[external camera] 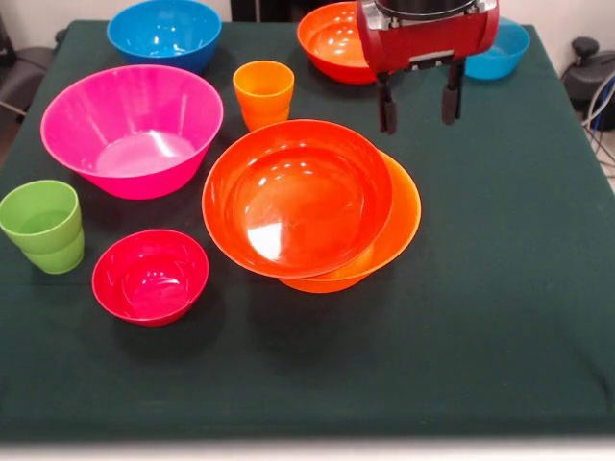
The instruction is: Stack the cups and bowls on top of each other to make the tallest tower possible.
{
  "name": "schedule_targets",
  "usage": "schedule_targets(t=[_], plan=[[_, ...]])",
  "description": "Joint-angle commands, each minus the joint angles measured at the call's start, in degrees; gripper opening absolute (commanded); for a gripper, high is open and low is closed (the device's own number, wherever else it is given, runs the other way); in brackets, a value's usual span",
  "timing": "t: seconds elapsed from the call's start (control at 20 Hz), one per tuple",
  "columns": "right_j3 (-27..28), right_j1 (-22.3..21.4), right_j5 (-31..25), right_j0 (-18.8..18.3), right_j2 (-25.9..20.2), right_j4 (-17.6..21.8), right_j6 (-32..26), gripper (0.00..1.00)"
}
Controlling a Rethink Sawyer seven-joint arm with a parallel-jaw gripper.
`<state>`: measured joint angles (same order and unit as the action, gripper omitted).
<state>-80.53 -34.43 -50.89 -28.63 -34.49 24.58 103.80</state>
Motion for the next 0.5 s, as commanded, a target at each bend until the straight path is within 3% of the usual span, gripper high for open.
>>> schedule_targets(t=[0.05,0.5], plan=[[2.1,-2.5,-1.5,5.9,8.4,1.6,12.7,1.00],[5.8,0.2,-1.4,6.2,10.7,1.7,7.0,1.00]])
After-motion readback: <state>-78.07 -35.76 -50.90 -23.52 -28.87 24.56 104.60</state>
